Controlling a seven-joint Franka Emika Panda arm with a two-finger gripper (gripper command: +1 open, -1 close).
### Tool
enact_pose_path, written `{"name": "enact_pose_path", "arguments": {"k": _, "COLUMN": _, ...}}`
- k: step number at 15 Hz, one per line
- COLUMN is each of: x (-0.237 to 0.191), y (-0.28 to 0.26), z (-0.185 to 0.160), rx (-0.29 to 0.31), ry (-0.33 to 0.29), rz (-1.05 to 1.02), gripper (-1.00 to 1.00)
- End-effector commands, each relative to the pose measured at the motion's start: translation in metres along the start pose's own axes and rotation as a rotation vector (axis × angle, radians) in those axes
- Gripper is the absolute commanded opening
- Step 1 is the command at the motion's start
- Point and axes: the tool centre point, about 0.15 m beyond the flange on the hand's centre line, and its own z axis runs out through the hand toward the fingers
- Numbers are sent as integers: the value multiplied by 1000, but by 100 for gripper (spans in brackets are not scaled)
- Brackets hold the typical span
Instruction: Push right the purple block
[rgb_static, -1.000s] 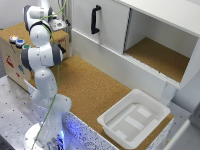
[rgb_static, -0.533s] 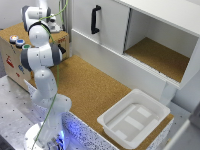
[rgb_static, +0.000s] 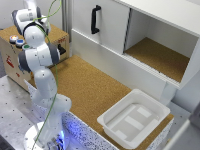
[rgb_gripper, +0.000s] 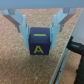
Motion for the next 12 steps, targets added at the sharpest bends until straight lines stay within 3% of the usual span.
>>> {"name": "enact_pose_path", "arguments": {"k": 1, "x": 54, "y": 2, "z": 4, "rx": -84, "ry": -134, "rz": 138, "gripper": -100}}
{"name": "enact_pose_path", "arguments": {"k": 4, "x": 58, "y": 3, "z": -4, "rx": -102, "ry": -138, "rz": 230, "gripper": -100}}
{"name": "enact_pose_path", "arguments": {"k": 8, "x": 51, "y": -2, "z": 0, "rx": -63, "ry": -167, "rz": 351, "gripper": -100}}
{"name": "enact_pose_path", "arguments": {"k": 10, "x": 48, "y": 2, "z": -7, "rx": -147, "ry": -151, "rz": 404, "gripper": -100}}
{"name": "enact_pose_path", "arguments": {"k": 11, "x": 49, "y": 4, "z": -3, "rx": -101, "ry": -137, "rz": 413, "gripper": -100}}
{"name": "enact_pose_path", "arguments": {"k": 12, "x": 51, "y": 4, "z": -1, "rx": -93, "ry": -116, "rz": 406, "gripper": -100}}
